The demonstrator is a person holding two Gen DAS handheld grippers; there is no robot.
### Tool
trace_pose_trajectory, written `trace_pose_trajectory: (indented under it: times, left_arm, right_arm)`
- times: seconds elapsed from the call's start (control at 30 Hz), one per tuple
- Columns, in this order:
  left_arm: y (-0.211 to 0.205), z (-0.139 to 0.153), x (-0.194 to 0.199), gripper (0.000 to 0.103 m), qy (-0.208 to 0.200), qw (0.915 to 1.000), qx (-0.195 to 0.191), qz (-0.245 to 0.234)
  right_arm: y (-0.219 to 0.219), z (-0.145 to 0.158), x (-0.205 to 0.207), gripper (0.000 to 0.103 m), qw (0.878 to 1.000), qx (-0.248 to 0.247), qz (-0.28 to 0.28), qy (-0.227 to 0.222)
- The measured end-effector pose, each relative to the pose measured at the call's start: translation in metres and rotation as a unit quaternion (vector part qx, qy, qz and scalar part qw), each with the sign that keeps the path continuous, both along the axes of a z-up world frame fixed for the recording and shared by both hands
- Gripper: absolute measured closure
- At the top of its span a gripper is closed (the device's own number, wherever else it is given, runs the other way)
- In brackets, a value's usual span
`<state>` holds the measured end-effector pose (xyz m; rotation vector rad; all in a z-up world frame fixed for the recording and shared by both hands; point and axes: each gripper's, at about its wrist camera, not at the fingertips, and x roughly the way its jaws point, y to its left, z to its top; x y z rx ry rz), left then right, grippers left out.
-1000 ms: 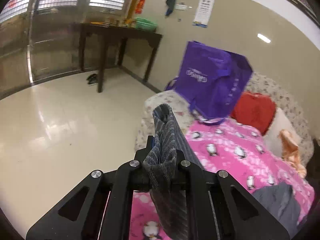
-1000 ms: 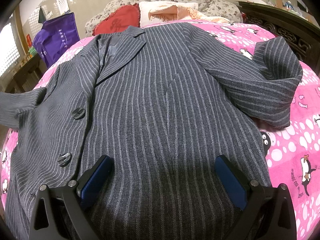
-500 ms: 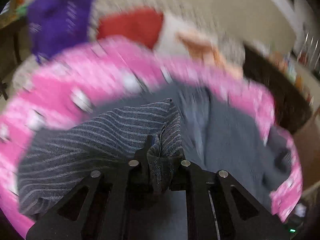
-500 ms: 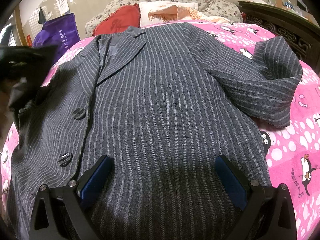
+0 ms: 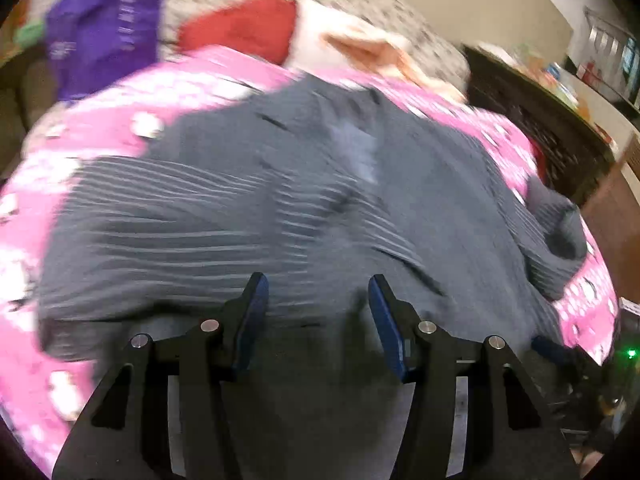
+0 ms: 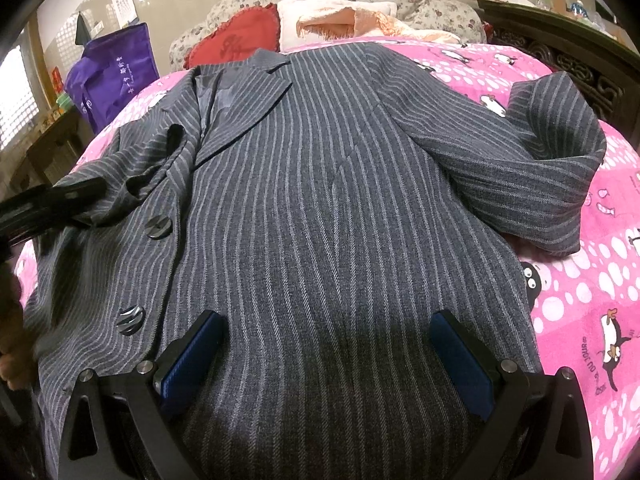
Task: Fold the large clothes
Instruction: 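Fold the held sleeve across the blazer body with the left tool, release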
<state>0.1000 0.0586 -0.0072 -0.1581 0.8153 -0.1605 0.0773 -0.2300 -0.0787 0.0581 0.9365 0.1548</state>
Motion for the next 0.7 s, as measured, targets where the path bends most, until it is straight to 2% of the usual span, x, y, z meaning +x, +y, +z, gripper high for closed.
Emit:
trace_pose_trajectory:
  times: [0.1,0.17,0.2,0.27,0.33,0.4,0.5,0.6,0.63,0.7]
  left_arm:
    - [0.029,0.017,-0.007,0.051,-0.043,0.9966,0.01,0.07]
    - [0.048,0.021,-0.002,0.051,-0.044,0.993,0.025,0.107]
    - [0.057,0.016,-0.003,0.051,-0.035,0.9927,0.022,0.113]
    - [0.064,0.01,-0.003,0.051,-0.027,0.9928,0.016,0.115]
    - [0.06,0.003,-0.005,0.051,-0.027,0.9933,0.032,0.108]
    - [0.056,-0.008,-0.006,0.051,-0.017,0.9938,0.031,0.105]
    - [0.052,-0.026,-0.002,0.051,0.016,0.9965,0.006,0.082]
    - [0.053,-0.02,-0.019,0.051,0.006,0.9973,-0.006,0.073]
    - [0.056,-0.018,-0.027,0.051,0.003,0.9969,-0.009,0.079]
    - [0.061,-0.015,-0.047,0.051,-0.006,0.9953,-0.008,0.096]
  right_arm:
    - [0.001,0.0,0.0,0.0,1.0,-0.004,0.0,0.0]
    - [0.001,0.0,0.0,0.0,1.0,-0.003,-0.001,0.001]
    - [0.001,0.004,0.0,0.008,1.0,-0.006,0.0,0.004]
    - [-0.001,0.023,-0.002,0.014,1.0,0.019,0.014,-0.016]
    - [0.0,0.047,-0.002,0.013,0.997,0.048,0.022,-0.051]
    - [0.015,0.063,0.009,0.014,0.995,0.057,0.055,-0.062]
    - [0.043,0.07,0.034,0.025,0.986,0.108,0.12,-0.048]
    - [0.075,0.065,0.06,0.045,0.975,0.14,0.173,-0.025]
    - [0.09,0.057,0.072,0.048,0.969,0.152,0.197,-0.008]
    - [0.109,0.044,0.094,0.05,0.967,0.148,0.206,0.013]
